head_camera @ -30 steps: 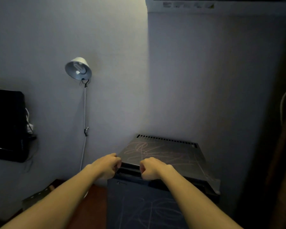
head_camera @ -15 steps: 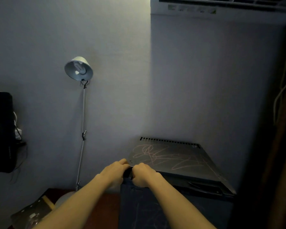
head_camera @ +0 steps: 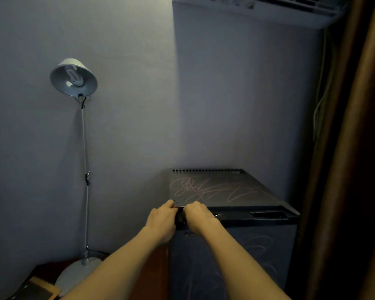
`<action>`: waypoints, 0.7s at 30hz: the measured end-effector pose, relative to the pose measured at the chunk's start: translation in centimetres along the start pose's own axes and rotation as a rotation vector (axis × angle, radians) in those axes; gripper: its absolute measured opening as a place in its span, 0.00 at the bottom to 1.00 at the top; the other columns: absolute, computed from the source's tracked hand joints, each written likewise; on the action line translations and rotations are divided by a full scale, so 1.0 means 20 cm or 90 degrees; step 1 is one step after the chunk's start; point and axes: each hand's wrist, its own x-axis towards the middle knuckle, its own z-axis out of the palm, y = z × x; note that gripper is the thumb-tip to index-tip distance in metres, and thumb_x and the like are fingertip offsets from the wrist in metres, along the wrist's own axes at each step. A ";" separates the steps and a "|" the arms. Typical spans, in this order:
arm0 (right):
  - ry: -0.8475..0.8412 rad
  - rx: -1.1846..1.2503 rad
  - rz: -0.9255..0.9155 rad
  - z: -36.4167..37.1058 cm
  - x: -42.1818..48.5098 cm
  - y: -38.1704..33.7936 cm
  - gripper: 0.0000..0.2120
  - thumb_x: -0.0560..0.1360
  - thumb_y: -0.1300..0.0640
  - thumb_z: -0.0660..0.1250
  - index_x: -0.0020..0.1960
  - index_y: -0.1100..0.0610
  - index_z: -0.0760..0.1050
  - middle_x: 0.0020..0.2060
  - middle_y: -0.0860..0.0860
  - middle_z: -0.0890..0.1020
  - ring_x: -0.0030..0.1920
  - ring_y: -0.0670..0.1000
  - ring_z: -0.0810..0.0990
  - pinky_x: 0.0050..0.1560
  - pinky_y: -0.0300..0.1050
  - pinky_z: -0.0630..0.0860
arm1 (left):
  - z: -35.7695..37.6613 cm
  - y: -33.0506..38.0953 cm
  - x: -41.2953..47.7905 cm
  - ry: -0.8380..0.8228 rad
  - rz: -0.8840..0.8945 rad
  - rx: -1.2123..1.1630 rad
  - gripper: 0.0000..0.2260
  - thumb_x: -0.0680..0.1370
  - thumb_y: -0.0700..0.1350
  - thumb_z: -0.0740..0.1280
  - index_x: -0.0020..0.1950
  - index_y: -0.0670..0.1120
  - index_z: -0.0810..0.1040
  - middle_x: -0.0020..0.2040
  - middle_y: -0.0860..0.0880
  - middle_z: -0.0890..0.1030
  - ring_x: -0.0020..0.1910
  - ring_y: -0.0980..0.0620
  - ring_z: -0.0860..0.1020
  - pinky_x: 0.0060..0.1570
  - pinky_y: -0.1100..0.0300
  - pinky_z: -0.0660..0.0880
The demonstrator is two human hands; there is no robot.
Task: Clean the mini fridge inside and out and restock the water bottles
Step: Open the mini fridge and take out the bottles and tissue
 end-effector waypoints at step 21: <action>-0.009 0.026 0.022 0.00 -0.14 -0.02 0.13 0.76 0.68 0.58 0.58 0.63 0.75 0.55 0.63 0.77 0.54 0.62 0.77 0.45 0.49 0.71 | -0.08 -0.02 0.02 -0.137 0.023 -0.002 0.17 0.76 0.40 0.61 0.65 0.45 0.70 0.63 0.46 0.66 0.57 0.43 0.73 0.57 0.47 0.69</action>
